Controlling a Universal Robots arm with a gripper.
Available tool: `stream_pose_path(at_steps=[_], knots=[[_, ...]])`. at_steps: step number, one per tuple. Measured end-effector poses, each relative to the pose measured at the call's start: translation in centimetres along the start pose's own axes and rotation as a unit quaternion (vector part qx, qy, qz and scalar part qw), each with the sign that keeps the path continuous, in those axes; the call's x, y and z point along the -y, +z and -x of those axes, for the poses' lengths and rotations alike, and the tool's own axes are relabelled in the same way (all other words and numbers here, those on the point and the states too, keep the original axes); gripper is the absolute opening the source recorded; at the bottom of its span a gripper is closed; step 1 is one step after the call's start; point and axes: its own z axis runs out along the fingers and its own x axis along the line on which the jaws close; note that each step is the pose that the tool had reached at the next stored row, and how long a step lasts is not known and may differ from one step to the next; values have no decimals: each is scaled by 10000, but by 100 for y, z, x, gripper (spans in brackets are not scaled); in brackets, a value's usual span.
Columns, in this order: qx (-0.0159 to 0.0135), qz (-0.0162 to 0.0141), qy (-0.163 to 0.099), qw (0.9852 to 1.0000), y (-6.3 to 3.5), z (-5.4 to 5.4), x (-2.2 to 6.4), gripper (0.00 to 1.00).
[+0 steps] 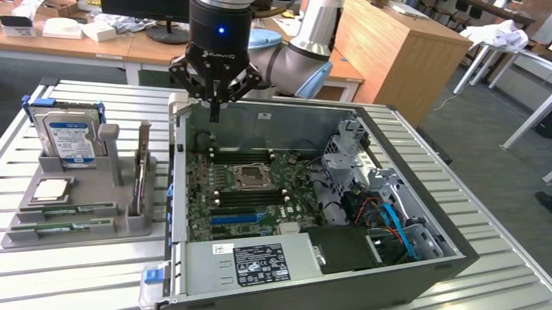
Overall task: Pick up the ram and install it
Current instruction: 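Reach for the ram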
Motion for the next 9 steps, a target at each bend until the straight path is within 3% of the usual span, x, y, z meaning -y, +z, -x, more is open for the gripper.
stream_pose_path(at_steps=[9], knots=[[0, 0, 0, 10000, -4, -148, 11, 10]])
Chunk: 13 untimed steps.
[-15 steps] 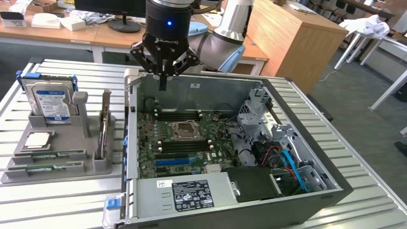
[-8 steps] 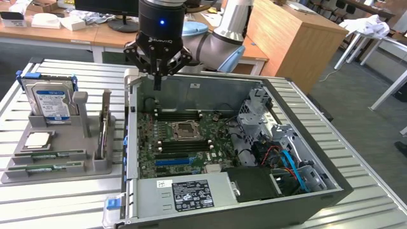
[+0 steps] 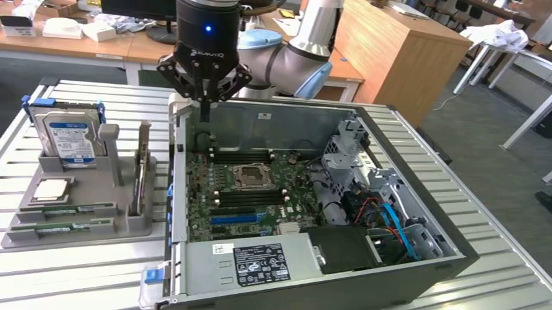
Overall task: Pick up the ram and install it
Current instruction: 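Reach for the ram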
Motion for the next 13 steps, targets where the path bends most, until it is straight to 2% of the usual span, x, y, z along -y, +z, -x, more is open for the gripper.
stream_pose_path(at_steps=[13], knots=[[0, 0, 0, 10000, -7, -258, 19, 10]])
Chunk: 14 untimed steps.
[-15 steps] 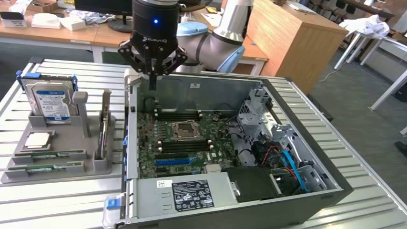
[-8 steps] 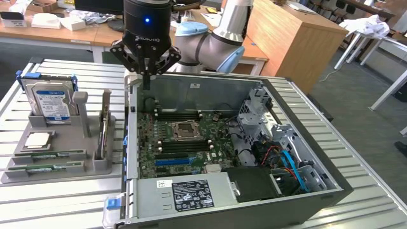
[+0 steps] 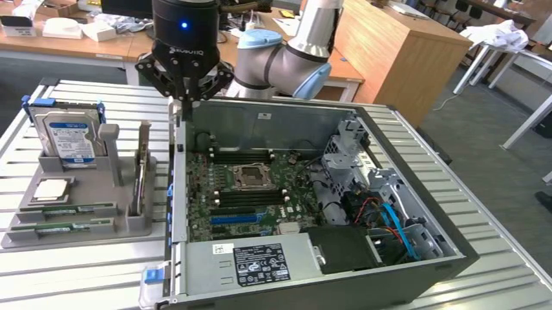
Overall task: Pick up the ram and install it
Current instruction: 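Reach for the ram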
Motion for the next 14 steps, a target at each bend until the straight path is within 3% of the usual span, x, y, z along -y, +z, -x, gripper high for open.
stream_pose_path(at_steps=[14], knots=[[0, 0, 0, 10000, -8, -295, 22, 10]])
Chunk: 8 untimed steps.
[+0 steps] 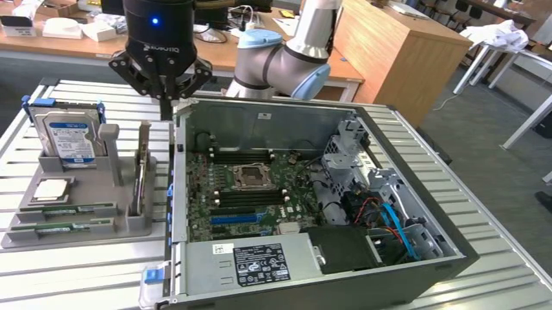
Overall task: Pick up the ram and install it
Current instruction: 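Reach for the ram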
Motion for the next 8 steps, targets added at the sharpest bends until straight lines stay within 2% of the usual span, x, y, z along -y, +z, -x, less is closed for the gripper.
stream_pose_path(at_steps=[8], knots=[[0, 0, -1, 10000, -5, -170, 13, 10]])
